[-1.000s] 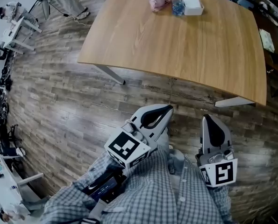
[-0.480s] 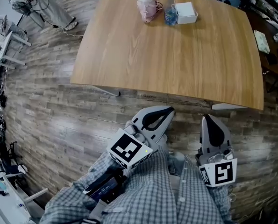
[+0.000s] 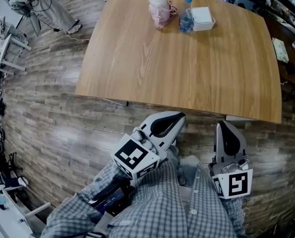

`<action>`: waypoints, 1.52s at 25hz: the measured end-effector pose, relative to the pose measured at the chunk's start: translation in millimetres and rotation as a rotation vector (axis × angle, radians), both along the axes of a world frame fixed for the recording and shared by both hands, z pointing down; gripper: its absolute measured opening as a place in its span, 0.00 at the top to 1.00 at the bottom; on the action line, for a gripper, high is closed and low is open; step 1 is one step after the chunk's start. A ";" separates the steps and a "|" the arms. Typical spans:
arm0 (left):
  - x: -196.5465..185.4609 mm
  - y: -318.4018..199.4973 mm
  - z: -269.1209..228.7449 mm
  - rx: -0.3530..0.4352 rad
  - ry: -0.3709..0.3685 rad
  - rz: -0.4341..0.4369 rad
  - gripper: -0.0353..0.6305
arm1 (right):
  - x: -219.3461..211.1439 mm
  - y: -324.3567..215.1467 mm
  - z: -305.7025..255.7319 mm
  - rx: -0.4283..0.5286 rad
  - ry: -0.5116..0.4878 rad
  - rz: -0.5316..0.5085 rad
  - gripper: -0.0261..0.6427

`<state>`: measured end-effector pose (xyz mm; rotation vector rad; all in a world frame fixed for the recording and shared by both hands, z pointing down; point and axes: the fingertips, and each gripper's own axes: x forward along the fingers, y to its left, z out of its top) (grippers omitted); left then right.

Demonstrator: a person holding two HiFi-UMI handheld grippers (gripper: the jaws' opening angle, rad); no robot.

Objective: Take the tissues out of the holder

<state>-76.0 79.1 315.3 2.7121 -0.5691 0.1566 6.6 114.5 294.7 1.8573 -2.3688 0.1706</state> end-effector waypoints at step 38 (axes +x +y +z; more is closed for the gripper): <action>10.6 -44.6 -5.4 0.050 -0.011 -0.082 0.94 | 4.7 -50.1 12.5 -0.002 0.098 -0.152 0.94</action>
